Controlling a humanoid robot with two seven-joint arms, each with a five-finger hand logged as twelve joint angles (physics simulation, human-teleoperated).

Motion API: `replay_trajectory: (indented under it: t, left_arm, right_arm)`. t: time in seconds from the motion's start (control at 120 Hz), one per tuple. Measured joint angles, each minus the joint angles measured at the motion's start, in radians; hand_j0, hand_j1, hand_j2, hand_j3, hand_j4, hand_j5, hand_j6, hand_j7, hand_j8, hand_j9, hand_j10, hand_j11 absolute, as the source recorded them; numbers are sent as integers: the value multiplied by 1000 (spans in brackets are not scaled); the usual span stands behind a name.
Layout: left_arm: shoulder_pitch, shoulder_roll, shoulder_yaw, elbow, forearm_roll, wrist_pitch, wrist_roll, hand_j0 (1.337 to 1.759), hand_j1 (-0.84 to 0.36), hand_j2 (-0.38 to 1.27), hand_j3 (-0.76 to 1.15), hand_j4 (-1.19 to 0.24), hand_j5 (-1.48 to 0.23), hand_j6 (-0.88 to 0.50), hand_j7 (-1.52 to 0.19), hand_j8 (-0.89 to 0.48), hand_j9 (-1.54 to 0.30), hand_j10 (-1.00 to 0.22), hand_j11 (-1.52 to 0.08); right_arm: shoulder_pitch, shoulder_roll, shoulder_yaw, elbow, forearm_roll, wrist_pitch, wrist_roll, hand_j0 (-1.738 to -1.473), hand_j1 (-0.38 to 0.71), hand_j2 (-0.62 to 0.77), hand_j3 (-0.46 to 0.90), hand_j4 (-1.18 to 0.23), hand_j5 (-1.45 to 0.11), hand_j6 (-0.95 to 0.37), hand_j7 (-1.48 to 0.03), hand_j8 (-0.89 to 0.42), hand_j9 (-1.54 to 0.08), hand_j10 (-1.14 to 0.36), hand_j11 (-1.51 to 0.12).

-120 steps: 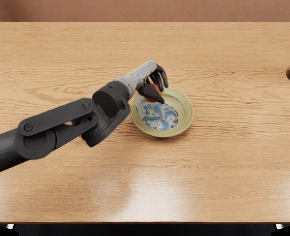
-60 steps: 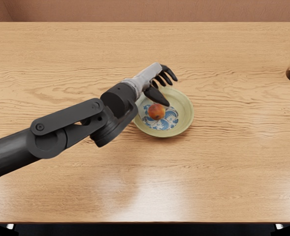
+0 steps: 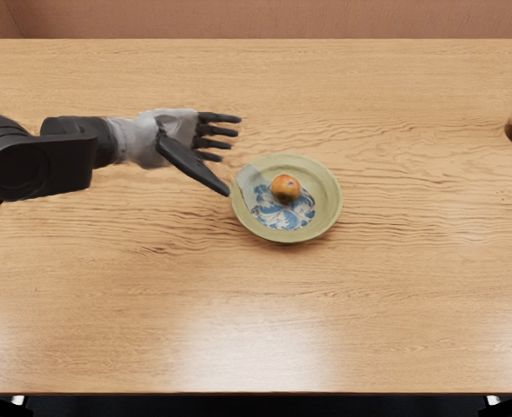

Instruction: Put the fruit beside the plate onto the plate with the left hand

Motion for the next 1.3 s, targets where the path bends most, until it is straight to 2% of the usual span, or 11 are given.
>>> replay_trajectory:
  t: [0.067,0.108,0.175,0.242,0.317,0.383,0.608,1.3]
  left_arm:
    - [9,116,1,-6,-206,-132,0,1658,272,19,0,-71,-91,-71,-90,-67,-90,-67,-91]
    - [39,202,2,-9,-331,-182,0,1658,283,16,0,-60,-77,-61,-77,-58,-77,-58,-77]
    - [82,281,3,-14,-539,-251,0,1658,297,13,0,-48,-61,-48,-61,-46,-61,-46,-61]
    - [93,365,3,-22,-742,-302,0,1658,306,10,0,-37,-49,-37,-49,-36,-49,-36,-49]
    - [125,470,3,-38,-893,-338,0,1658,314,8,0,-29,-40,-28,-40,-28,-40,-28,-40]
    - [147,541,4,-46,-970,-364,0,1658,319,6,0,-23,-34,-22,-34,-22,-34,-23,-34]
    - [162,570,5,-60,-1046,-404,0,1658,326,3,0,-11,-23,-10,-23,-10,-23,-13,-24]
    - [162,570,5,-62,-1056,-410,0,1658,330,1,0,-5,-17,-4,-18,-5,-18,-7,-19]
  right_arm:
    - [0,0,0,4,0,4,0,-1658,-349,0,0,0,0,0,0,0,0,0,0]
    - [0,0,0,5,1,5,0,-1658,-349,0,0,0,0,0,0,0,0,0,0]
    - [0,0,1,6,2,7,0,-1658,-349,0,0,0,0,0,0,0,0,0,0]
    - [0,0,0,7,2,8,0,-1658,-349,0,0,0,0,1,0,0,0,0,0]
    - [0,0,1,9,2,9,0,-1658,-349,0,0,0,0,1,0,1,0,0,0]
    - [0,0,1,11,2,9,0,-1658,-349,0,0,0,0,1,0,1,0,0,0]
    - [0,0,2,13,4,9,0,-1658,-349,0,0,0,0,1,0,0,0,0,0]
    - [0,0,2,14,4,10,0,-1658,-349,0,0,0,0,0,0,0,0,0,0]
